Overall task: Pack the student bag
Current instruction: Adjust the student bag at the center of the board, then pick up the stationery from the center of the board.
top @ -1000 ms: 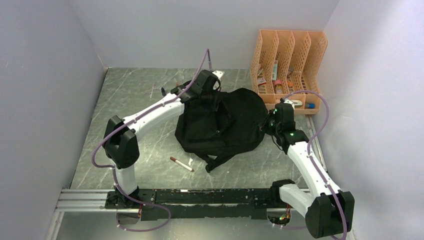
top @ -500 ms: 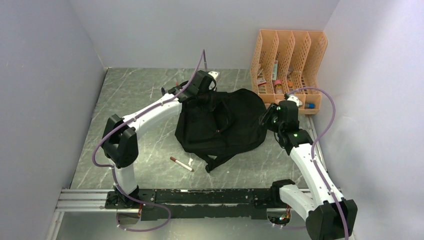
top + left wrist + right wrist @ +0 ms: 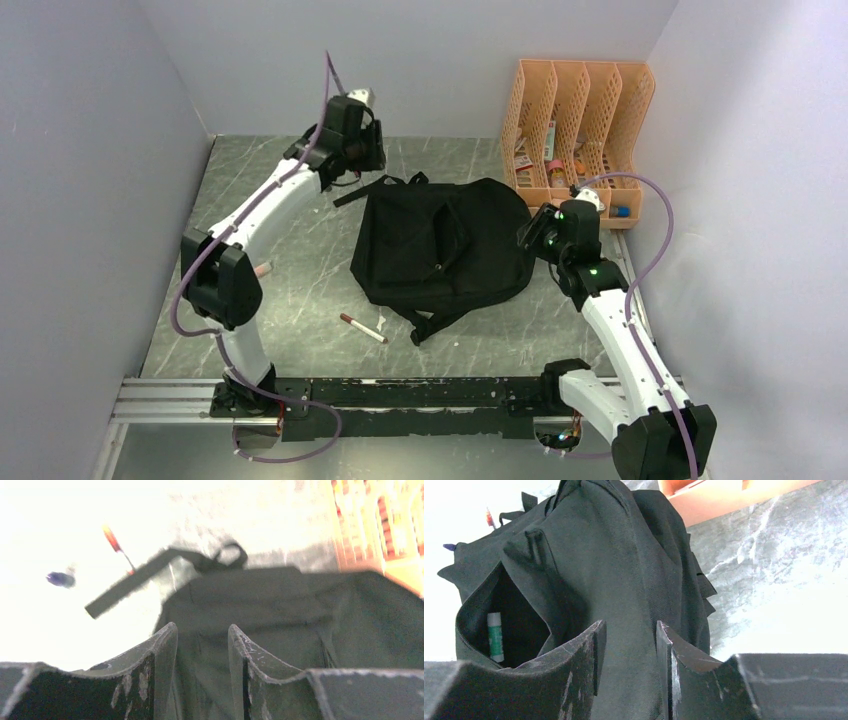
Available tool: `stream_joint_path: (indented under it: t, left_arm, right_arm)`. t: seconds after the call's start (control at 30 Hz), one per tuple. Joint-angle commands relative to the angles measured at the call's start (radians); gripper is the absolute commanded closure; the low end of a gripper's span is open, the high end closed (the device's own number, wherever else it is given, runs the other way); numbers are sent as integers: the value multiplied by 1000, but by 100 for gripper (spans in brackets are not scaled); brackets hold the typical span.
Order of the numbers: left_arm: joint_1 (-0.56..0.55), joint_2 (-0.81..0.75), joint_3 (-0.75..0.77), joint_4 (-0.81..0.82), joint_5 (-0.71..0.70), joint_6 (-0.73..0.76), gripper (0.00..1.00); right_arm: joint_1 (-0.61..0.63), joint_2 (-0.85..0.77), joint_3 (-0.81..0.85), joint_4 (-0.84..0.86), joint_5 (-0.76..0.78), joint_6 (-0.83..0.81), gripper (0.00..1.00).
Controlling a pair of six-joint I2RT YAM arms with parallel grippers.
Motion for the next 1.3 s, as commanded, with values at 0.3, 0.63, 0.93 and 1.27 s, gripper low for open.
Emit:
stream_joint_path:
  t: [0.3,0.63,0.93,1.27]
  left_arm:
    - [116,407,400,-54,-231,-31,54]
    - [196,608,529,-35,-184,-70,53]
    - [218,712,601,-28,-132,-76,55]
    - [218,766,590,-19,-118,-66,57]
  right_arm:
    - [0,-13,-26,52,-130,-11,54]
    - [1,-13,-38,43,-164,-17,54]
    - [1,-20,-41,24,-172,-22,53]
    - [1,-31,-47,13,-170,-28,53]
